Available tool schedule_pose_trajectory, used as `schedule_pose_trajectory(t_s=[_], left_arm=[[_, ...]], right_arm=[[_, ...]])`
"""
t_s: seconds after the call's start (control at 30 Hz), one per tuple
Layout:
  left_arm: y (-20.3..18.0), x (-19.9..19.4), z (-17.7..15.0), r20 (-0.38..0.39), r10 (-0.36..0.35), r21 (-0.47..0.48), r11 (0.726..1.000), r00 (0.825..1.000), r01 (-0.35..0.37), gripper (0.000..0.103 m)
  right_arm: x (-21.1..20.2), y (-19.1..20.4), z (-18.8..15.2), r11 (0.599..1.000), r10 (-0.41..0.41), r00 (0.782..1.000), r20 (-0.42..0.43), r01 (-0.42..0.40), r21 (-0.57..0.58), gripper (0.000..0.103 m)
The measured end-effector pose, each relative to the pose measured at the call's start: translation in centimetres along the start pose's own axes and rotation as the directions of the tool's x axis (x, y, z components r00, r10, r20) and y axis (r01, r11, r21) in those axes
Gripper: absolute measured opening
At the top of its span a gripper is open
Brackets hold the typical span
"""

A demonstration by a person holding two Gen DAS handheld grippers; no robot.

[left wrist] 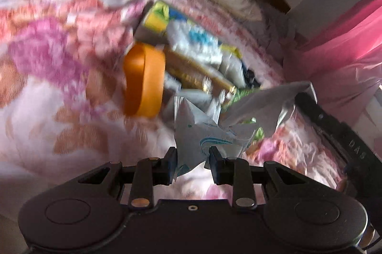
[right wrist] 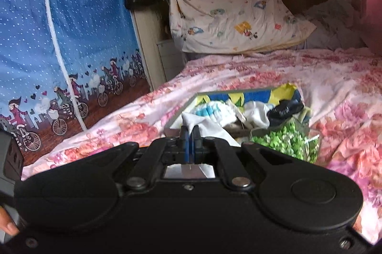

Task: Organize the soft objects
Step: 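Carry the white mask over the tray with the left gripper while the right gripper carries the white cloth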

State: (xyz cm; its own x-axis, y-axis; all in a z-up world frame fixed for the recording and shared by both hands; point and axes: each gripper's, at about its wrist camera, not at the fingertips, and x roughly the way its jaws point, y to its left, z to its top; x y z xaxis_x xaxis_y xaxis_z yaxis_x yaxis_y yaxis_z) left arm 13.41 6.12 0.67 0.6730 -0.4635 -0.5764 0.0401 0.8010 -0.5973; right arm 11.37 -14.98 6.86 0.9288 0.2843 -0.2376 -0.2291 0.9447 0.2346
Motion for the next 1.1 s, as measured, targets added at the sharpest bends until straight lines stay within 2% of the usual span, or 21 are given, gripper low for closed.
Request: schedule_pose_trajectory(t_s=[0.3, 0.43, 0.57, 0.8, 0.9, 1.0, 1.1], left_arm=[[-2.3, -0.4, 3.1, 0.109, 0.017, 0.051, 0.998, 0.994, -0.023, 0.031], [-3.6, 0.7, 5.2, 0.176, 0.027, 0.099, 0.994, 0.984, -0.045, 0.031], [-4.2, 2.0, 7.4, 0.231, 0.006, 0.131, 0.991, 0.973, -0.037, 0.031], [-3.8, 5.6, 12.9, 0.317, -0.017, 0.144, 0.989, 0.948, -0.030, 0.032], [-3.5, 7.8, 15.3, 0.350, -0.012, 0.143, 0.989, 0.937, -0.040, 0.032], [-2.6, 10.3, 17.2, 0.356, -0.008, 0.105, 0.994, 0.935, -0.031, 0.032], [-1.4, 13.2, 18.7, 0.328, -0.015, 0.046, 0.999, 0.944, 0.000, 0.032]], right_arm=[[-0.3, 0.1, 1.3, 1.000, -0.001, 0.999, 0.047, 0.001, -0.006, 0.000], [0.5, 0.1, 1.7, 1.000, 0.012, 0.998, 0.064, -0.012, -0.010, 0.000], [2.0, 0.1, 2.6, 0.999, 0.030, 0.996, 0.087, -0.027, -0.028, 0.000], [7.2, -0.4, 5.3, 0.998, 0.054, 0.987, 0.148, -0.050, -0.032, 0.000], [9.8, -1.0, 6.4, 0.998, 0.057, 0.981, 0.183, -0.058, -0.001, 0.000], [12.6, -1.8, 7.3, 0.997, 0.050, 0.978, 0.203, -0.059, 0.042, 0.000], [15.5, -2.9, 7.4, 0.995, 0.041, 0.978, 0.202, -0.059, 0.086, 0.000]])
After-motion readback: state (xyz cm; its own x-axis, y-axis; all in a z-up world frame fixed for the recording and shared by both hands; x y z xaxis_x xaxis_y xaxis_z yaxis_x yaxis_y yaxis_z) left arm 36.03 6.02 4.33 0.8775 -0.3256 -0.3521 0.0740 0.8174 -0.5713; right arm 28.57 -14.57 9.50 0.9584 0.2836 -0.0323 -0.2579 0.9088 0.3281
